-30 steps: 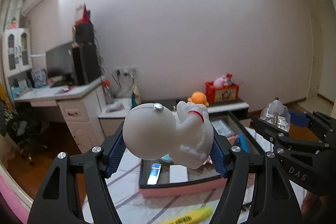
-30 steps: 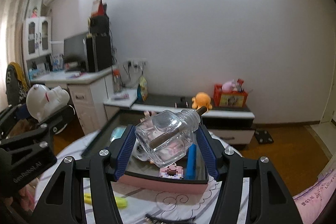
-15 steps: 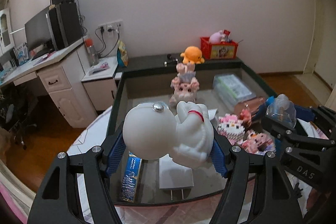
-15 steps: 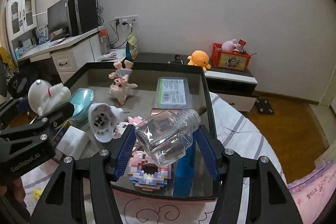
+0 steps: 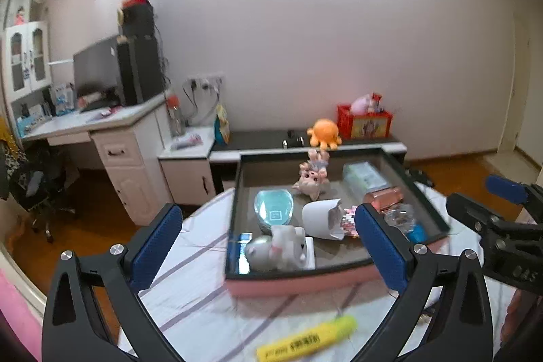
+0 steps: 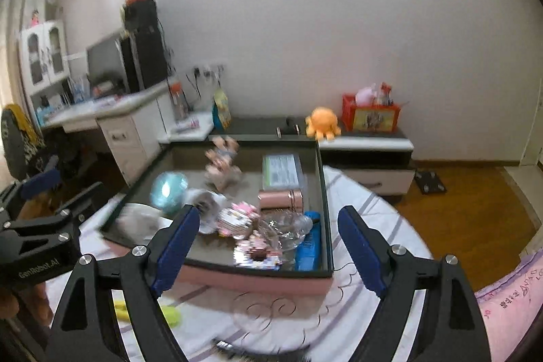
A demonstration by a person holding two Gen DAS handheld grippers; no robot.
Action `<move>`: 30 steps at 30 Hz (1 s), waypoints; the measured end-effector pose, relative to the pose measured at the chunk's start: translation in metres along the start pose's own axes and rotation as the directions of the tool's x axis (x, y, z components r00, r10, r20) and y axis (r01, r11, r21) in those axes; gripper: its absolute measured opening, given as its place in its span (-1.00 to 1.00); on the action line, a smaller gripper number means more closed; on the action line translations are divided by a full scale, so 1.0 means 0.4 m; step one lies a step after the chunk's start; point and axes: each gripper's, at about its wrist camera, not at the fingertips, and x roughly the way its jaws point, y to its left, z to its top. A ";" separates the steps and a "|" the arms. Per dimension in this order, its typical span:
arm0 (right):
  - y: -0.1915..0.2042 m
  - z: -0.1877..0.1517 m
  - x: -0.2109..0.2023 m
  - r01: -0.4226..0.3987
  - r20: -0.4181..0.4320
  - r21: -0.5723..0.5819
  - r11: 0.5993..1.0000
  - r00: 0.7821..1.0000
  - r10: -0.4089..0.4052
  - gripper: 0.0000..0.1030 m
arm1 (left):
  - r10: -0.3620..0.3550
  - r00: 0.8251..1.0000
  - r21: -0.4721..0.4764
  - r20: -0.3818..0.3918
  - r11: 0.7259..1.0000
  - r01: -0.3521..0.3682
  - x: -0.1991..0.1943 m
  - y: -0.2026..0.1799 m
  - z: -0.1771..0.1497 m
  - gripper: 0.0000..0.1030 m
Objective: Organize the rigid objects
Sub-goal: 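Withdraw both tools from the box back toward the highlighter and hair clip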
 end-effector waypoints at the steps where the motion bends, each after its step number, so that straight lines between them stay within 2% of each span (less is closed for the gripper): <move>1: 0.012 -0.002 -0.045 0.005 0.025 -0.012 1.000 1.000 -0.004 0.92 | 0.012 1.000 -0.011 0.027 1.000 -0.012 -0.046 0.007 -0.004 0.99; 2: 0.020 -0.005 -0.083 0.009 0.055 -0.017 1.000 0.998 -0.008 1.00 | 0.022 0.998 -0.020 0.051 1.000 -0.021 -0.085 0.011 -0.009 0.99; 5: 0.046 -0.021 -0.205 -0.001 0.141 -0.026 1.000 0.990 0.004 1.00 | 0.022 0.994 -0.047 0.105 0.999 -0.017 -0.196 0.022 -0.029 0.99; 9: 0.072 -0.046 -0.319 -0.005 0.204 -0.031 1.000 0.979 0.011 1.00 | 0.009 0.987 -0.043 0.163 0.999 -0.002 -0.322 0.024 -0.050 1.00; 14: 0.102 -0.077 -0.446 0.038 0.281 -0.041 0.998 0.959 -0.025 1.00 | 0.010 0.974 -0.017 0.227 1.000 -0.006 -0.451 0.012 -0.082 1.00; 22: 0.116 -0.126 -0.554 0.033 0.325 -0.028 0.999 0.945 -0.022 1.00 | -0.004 0.957 0.015 0.291 1.000 0.000 -0.563 -0.012 -0.105 1.00; 30: 0.130 -0.149 -0.585 0.039 0.347 -0.030 0.999 0.938 -0.027 1.00 | 0.024 0.943 0.024 0.333 0.999 -0.034 -0.613 -0.024 -0.115 1.00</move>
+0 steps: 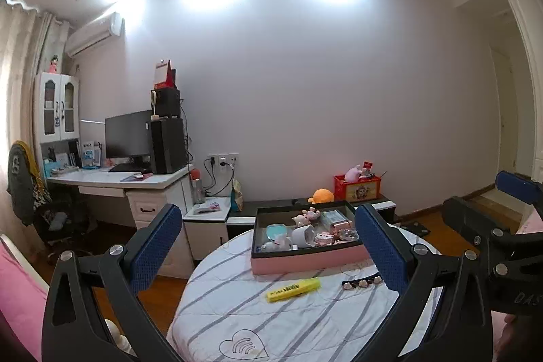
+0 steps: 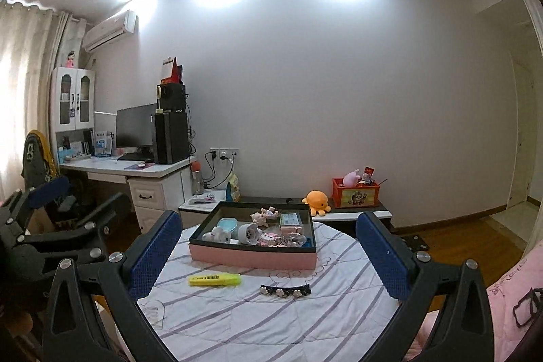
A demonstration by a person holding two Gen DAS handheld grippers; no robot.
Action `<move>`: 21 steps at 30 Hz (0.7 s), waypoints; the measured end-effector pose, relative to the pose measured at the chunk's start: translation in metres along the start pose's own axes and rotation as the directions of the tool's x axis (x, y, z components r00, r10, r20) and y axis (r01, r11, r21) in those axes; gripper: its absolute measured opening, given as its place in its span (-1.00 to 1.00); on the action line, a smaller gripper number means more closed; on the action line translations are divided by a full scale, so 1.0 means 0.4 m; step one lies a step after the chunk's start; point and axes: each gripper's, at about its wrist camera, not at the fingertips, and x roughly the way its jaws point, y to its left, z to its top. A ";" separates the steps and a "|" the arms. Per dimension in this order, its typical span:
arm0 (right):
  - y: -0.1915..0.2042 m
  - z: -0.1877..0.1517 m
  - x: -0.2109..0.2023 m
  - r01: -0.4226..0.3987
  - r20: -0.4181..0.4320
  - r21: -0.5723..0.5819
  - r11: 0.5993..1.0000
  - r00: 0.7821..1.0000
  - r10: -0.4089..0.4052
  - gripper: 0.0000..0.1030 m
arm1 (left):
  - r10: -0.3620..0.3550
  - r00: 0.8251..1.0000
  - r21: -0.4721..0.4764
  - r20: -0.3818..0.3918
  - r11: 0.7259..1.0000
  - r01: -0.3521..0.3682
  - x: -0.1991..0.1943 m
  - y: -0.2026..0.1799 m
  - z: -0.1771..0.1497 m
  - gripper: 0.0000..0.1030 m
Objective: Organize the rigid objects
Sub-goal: 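Withdraw both tools from the box back toward the highlighter and hair clip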
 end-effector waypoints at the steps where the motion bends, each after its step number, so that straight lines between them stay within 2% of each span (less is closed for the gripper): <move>1: -0.002 0.001 -0.005 0.000 0.011 0.005 1.000 1.000 0.000 1.00 | -0.003 1.000 -0.002 0.005 1.000 0.003 -0.004 0.000 0.001 1.00; 10: -0.006 -0.002 -0.014 0.012 0.026 0.011 1.000 1.000 -0.012 1.00 | 0.008 1.000 0.004 0.024 1.000 -0.008 -0.015 -0.008 0.005 1.00; 21: -0.003 -0.010 -0.014 0.018 0.010 0.002 1.000 1.000 -0.018 1.00 | 0.003 1.000 -0.002 -0.002 1.000 -0.003 -0.002 -0.008 -0.003 1.00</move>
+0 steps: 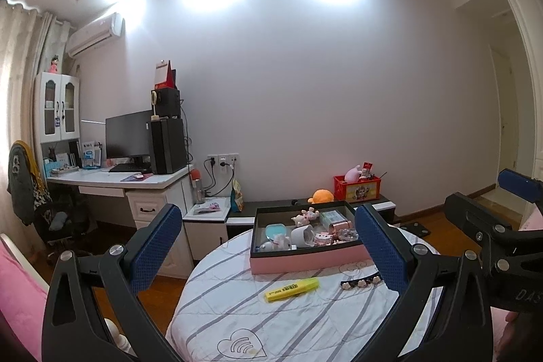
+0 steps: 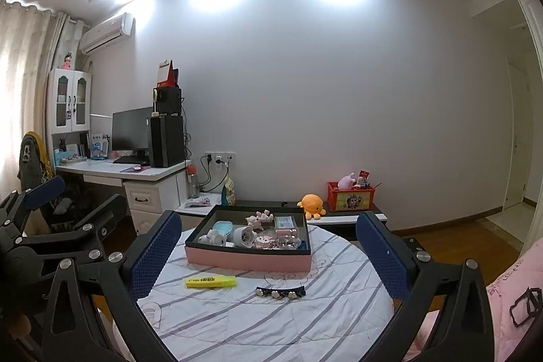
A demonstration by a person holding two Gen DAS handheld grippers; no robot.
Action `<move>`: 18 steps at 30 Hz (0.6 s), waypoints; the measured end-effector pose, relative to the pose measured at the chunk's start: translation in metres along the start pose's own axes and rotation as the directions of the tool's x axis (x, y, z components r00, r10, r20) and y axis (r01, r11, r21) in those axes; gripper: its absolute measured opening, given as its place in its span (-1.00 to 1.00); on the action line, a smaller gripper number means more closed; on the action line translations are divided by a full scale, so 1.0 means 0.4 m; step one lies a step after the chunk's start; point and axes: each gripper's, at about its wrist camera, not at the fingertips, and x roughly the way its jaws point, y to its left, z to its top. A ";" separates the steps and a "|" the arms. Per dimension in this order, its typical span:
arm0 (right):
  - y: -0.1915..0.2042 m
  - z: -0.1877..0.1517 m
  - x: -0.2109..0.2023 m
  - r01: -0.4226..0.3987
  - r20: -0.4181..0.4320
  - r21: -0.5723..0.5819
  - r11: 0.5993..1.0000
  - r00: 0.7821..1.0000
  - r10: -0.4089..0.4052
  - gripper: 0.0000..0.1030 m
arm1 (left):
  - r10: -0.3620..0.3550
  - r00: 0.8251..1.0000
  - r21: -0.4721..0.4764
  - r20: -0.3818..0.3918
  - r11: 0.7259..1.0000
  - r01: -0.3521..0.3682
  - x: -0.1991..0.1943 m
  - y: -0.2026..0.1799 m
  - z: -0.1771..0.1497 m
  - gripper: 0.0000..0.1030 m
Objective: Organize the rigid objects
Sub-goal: 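Withdraw both tools from the box back toward the highlighter and hair clip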
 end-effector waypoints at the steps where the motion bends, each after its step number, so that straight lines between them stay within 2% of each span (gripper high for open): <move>1: 0.000 -0.001 0.000 0.001 0.001 0.000 1.000 1.000 -0.001 1.00 | -0.001 1.000 0.000 -0.002 1.000 0.001 0.001 -0.001 0.000 1.00; 18: -0.008 -0.004 0.025 0.051 -0.026 -0.012 0.999 0.998 -0.051 1.00 | -0.027 0.999 -0.001 -0.038 1.000 0.027 0.060 -0.022 -0.014 1.00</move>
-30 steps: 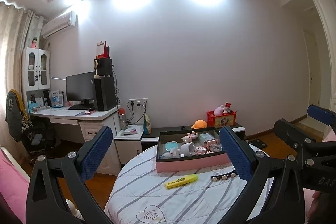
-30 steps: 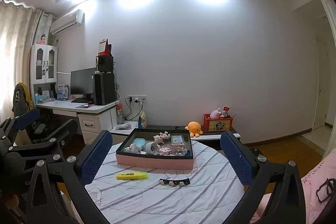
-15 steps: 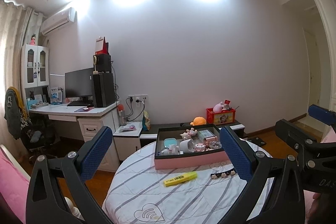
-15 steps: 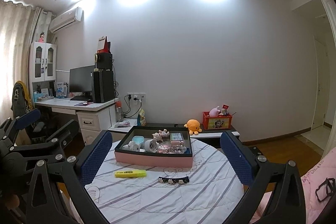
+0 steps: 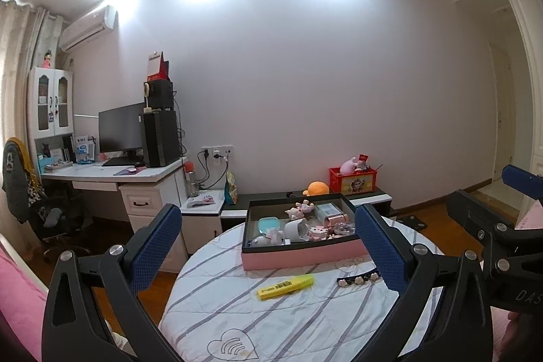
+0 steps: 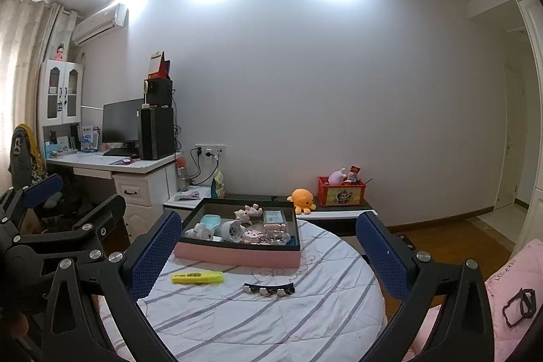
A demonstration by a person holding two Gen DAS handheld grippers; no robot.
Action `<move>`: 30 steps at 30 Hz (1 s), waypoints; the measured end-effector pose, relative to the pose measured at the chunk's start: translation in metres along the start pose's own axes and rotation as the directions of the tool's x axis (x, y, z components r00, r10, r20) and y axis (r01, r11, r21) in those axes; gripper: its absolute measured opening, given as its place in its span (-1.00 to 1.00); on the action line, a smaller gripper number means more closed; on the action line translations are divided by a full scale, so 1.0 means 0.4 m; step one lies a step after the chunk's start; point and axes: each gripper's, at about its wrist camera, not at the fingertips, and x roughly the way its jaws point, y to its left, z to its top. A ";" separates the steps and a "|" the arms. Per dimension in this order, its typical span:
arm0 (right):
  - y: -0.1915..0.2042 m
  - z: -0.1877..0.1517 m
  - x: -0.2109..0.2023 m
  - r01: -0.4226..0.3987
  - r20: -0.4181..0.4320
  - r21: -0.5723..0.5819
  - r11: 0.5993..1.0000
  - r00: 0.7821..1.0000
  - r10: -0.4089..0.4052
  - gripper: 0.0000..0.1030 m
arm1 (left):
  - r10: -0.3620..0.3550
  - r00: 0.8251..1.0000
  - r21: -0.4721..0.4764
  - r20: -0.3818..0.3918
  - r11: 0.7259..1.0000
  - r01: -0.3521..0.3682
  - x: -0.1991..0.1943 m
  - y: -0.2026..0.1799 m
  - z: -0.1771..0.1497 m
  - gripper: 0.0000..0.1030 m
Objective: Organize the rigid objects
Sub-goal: 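Withdraw both tools from the box back toward the highlighter and hair clip, then lower the left tool onto the yellow highlighter and grasp it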
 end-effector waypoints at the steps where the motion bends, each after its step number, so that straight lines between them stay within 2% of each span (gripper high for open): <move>1: -0.002 -0.001 0.002 0.003 0.000 0.002 1.000 1.000 -0.003 1.00 | -0.004 1.000 -0.001 -0.003 1.000 0.004 0.005 -0.002 -0.001 1.00; 6: -0.010 -0.007 0.018 0.030 -0.004 -0.005 1.000 1.000 -0.030 1.00 | -0.017 1.000 0.000 -0.024 1.000 0.017 0.036 -0.011 -0.010 1.00; 12: -0.023 -0.018 0.062 0.019 -0.041 0.002 1.000 0.999 -0.019 1.00 | -0.038 0.998 0.006 -0.057 0.999 0.038 0.081 -0.013 -0.028 1.00; 14: -0.021 -0.028 0.083 0.018 -0.055 -0.005 1.000 0.998 -0.018 1.00 | -0.050 0.995 -0.002 -0.085 0.999 0.050 0.103 -0.001 -0.043 1.00; 18: -0.032 -0.064 0.153 -0.008 -0.126 -0.008 1.000 0.992 0.007 1.00 | -0.025 0.985 -0.004 -0.170 1.000 0.024 0.162 0.036 -0.085 1.00; 22: -0.053 -0.132 0.265 -0.065 -0.252 -0.012 0.998 0.966 0.060 1.00 | -0.016 0.954 -0.020 -0.301 1.000 0.010 0.247 0.085 -0.164 1.00; 26: -0.072 -0.225 0.408 -0.094 -0.412 -0.029 0.995 0.908 0.074 1.00 | -0.040 0.911 -0.061 -0.410 0.998 0.017 0.327 0.112 -0.242 1.00; 27: -0.074 -0.250 0.442 -0.095 -0.446 -0.041 0.995 0.893 0.067 1.00 | -0.043 0.895 -0.062 -0.444 0.998 0.018 0.352 0.113 -0.263 1.00; 30: -0.083 -0.297 0.502 -0.111 -0.506 -0.057 0.992 0.860 0.067 1.00 | -0.050 0.872 -0.051 -0.488 0.998 0.029 0.393 0.107 -0.298 1.00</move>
